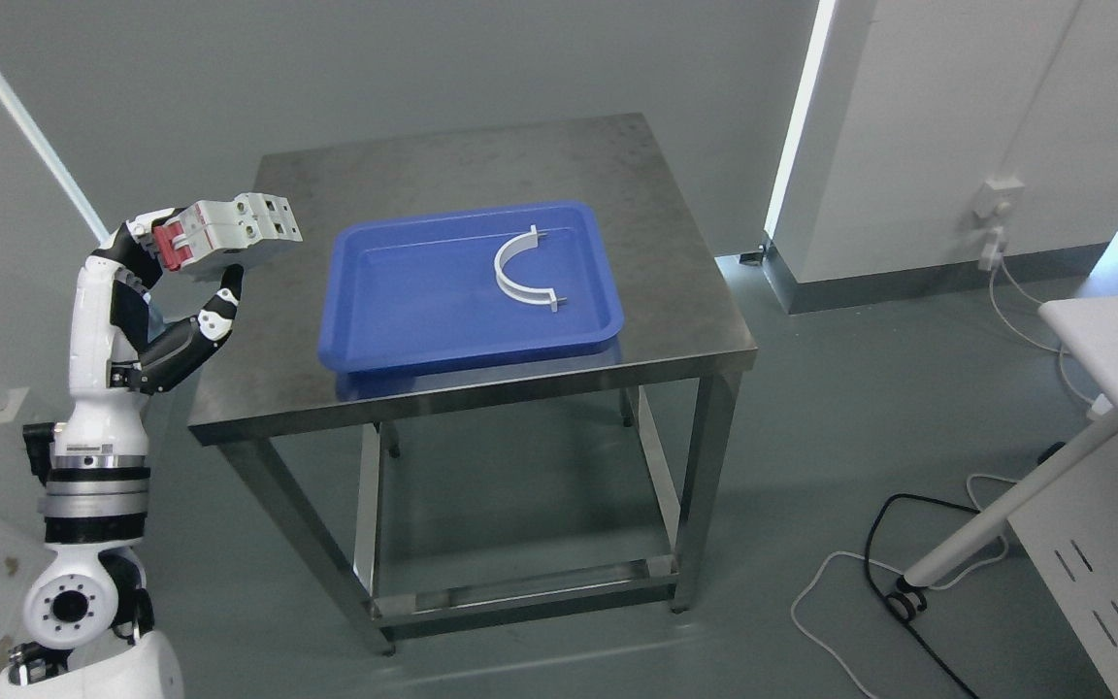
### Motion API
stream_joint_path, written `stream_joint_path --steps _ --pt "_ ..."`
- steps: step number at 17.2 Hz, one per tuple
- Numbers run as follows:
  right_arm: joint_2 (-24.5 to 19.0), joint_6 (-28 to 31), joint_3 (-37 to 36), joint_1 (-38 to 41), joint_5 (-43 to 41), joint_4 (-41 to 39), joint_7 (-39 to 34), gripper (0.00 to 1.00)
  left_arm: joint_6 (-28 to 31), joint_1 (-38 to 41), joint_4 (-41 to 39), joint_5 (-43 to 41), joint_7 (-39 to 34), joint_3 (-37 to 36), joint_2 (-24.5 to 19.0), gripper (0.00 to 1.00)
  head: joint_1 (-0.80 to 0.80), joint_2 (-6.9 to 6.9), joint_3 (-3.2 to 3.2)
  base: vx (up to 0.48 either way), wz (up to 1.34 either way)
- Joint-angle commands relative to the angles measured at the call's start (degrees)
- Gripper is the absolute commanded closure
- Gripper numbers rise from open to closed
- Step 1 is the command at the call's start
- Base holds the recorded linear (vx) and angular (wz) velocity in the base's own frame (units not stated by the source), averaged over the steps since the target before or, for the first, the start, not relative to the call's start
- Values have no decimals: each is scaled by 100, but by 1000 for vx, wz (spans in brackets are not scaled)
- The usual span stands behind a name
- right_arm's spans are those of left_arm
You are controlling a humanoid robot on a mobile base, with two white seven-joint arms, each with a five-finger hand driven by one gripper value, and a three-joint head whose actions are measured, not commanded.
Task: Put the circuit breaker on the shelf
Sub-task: 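Hold the breaker raised in the left hand while turning toward the bin shelf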
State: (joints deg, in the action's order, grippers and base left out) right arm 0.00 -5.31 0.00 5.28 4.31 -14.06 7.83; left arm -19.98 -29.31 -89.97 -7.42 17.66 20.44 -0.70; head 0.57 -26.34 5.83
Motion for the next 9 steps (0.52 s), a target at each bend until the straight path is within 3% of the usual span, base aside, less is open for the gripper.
stream_joint_path --steps 1,9 --pt "100 980 114 -1 0 0 0 0 108 127 -635 74 19 293 -30 86 0 0 0 -270 270" --pt "100 980 114 -1 0 0 0 0 380 -303 -785 74 141 250 -30 87 0 0 0 -296 291"
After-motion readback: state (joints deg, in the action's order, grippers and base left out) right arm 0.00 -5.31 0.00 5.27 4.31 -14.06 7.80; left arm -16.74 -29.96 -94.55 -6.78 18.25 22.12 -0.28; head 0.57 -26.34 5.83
